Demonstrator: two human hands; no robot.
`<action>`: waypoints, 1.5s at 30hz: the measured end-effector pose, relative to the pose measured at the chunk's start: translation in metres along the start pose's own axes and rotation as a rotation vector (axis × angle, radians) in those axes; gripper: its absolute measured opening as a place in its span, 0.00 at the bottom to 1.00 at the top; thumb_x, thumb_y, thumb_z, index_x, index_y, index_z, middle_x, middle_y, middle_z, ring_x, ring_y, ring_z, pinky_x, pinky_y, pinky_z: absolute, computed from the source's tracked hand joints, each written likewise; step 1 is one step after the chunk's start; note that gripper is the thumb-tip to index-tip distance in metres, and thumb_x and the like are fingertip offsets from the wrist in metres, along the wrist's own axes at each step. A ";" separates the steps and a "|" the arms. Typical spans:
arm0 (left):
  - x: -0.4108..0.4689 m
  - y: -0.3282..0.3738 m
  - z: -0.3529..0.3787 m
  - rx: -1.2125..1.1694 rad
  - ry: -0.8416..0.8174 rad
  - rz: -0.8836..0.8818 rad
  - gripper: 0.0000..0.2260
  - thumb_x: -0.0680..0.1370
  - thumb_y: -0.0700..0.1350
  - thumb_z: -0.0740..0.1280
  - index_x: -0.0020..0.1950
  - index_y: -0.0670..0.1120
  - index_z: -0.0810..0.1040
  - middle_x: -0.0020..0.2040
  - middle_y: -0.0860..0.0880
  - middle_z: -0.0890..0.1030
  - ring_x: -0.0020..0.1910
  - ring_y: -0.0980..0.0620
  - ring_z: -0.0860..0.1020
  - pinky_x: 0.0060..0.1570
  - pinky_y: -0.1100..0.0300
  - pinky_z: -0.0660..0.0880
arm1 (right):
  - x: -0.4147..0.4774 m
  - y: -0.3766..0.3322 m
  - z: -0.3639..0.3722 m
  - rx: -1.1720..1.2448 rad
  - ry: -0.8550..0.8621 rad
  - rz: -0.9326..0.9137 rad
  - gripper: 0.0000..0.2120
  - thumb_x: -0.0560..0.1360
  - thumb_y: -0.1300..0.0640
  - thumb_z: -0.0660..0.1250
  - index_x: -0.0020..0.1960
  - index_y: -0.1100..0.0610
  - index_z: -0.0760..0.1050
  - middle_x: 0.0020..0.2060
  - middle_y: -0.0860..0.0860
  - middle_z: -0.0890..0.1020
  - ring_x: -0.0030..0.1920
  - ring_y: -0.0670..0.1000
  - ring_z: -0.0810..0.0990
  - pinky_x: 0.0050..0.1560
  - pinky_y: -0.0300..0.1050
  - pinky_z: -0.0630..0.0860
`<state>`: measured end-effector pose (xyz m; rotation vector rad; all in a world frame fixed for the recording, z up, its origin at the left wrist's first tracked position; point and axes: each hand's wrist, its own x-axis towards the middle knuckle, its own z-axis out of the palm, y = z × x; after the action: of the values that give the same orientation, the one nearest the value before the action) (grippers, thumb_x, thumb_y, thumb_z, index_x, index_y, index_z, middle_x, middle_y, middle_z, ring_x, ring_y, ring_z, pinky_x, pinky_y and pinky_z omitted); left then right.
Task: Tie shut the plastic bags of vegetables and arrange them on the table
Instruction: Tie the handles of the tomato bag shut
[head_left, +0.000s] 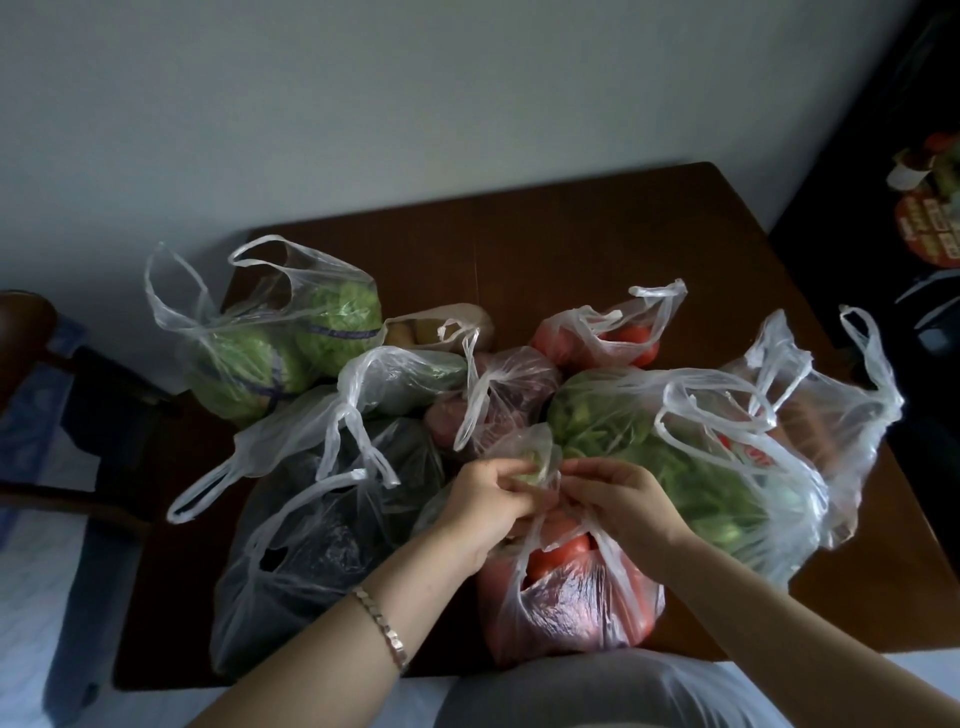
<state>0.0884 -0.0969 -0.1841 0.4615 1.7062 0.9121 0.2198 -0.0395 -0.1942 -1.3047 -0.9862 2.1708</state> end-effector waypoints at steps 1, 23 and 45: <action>0.001 -0.001 0.001 0.037 -0.004 0.012 0.17 0.67 0.35 0.75 0.54 0.42 0.79 0.42 0.42 0.81 0.42 0.44 0.81 0.47 0.50 0.80 | -0.001 0.000 0.001 -0.026 -0.007 -0.006 0.05 0.70 0.71 0.67 0.46 0.67 0.78 0.32 0.59 0.82 0.29 0.51 0.82 0.32 0.38 0.80; 0.007 -0.028 0.004 0.373 -0.192 0.319 0.11 0.69 0.46 0.65 0.28 0.53 0.68 0.22 0.57 0.68 0.27 0.62 0.66 0.32 0.65 0.63 | 0.000 0.009 -0.012 -0.553 0.170 -0.184 0.10 0.65 0.65 0.75 0.34 0.52 0.78 0.28 0.48 0.81 0.23 0.40 0.77 0.26 0.33 0.74; 0.012 -0.031 0.014 0.195 0.023 0.117 0.12 0.74 0.39 0.67 0.32 0.49 0.75 0.25 0.54 0.77 0.26 0.57 0.75 0.30 0.63 0.71 | 0.001 0.021 -0.029 -0.887 -0.136 -0.384 0.10 0.73 0.60 0.68 0.37 0.48 0.71 0.37 0.45 0.74 0.37 0.42 0.73 0.38 0.28 0.68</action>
<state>0.1015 -0.1032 -0.2175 0.6890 1.8129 0.8393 0.2452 -0.0418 -0.2194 -1.1415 -2.1982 1.5611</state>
